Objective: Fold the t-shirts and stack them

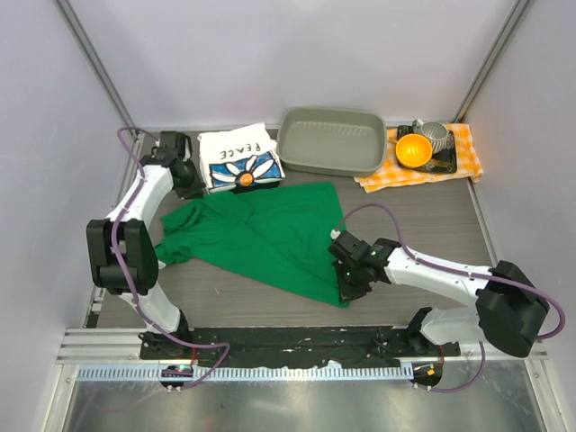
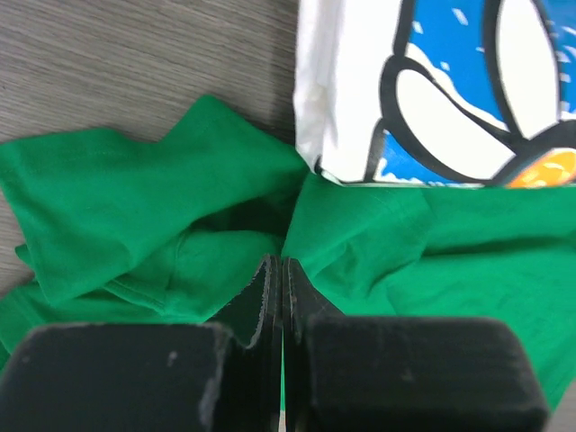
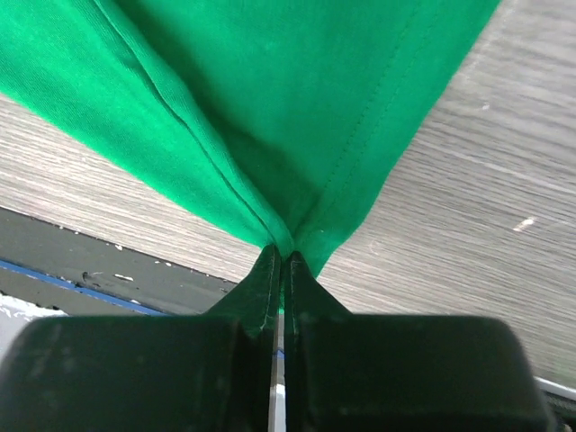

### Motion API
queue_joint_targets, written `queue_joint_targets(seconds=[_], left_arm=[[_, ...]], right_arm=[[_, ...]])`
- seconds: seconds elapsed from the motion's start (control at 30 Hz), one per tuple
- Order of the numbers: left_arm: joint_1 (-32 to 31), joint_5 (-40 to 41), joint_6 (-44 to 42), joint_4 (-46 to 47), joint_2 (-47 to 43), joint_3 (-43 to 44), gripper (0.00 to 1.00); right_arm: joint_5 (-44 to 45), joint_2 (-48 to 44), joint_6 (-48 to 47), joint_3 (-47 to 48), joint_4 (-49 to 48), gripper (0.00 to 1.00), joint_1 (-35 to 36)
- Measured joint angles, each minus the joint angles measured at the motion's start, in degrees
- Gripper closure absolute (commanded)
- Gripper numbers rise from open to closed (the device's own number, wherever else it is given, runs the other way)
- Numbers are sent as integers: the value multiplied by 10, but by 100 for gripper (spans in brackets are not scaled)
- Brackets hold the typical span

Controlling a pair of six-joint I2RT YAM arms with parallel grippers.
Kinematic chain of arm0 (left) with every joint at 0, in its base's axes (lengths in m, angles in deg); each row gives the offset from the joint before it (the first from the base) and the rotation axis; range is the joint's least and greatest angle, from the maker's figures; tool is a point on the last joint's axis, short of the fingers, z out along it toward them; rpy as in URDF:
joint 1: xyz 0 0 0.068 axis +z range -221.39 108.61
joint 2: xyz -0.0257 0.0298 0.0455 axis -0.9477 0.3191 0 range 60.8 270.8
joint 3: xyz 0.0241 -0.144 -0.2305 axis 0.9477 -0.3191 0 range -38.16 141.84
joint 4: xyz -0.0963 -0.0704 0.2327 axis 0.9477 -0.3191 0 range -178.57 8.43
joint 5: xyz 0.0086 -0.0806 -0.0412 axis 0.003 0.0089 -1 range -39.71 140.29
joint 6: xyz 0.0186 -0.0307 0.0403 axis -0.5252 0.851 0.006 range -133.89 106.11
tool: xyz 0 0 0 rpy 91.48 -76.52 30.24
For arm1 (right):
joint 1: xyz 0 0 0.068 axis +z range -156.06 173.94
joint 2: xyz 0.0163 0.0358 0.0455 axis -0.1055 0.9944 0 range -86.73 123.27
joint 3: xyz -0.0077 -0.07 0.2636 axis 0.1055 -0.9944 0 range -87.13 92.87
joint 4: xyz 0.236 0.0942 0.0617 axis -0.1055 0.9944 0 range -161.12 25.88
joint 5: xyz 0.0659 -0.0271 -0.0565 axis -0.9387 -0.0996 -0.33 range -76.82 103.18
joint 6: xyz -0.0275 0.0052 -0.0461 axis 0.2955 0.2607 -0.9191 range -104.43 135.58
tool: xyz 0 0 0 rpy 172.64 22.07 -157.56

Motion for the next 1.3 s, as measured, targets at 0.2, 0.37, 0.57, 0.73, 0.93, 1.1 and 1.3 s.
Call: queue_joint_targets(seconds=[0.2,0.37,0.57,0.73,0.93,1.1,1.3], left_arm=[[0,-42,4,-3,-101,-1,100],[0,-85,4,-7,-229,73,100],[0,-139,12,-3,-349,154,100],[0,-149,10,-7,-389,110,72],[0,-131,12,-14,-305,-62,46],[-10,-117,14,-32,-228,-116,46],[-52,-104,7,9,-174,-114,51]], right_arm=[[94,-42,-19,101,70,99,3],[186,-96,-63,233,81,99,3],[265,-140,-121,367,81,99,3],[283,-145,-129,406,88,99,3],[279,-168,-121,329,108,99,3],[271,-174,-109,270,120,99,3],[258,-188,-100,215,116,99,3]])
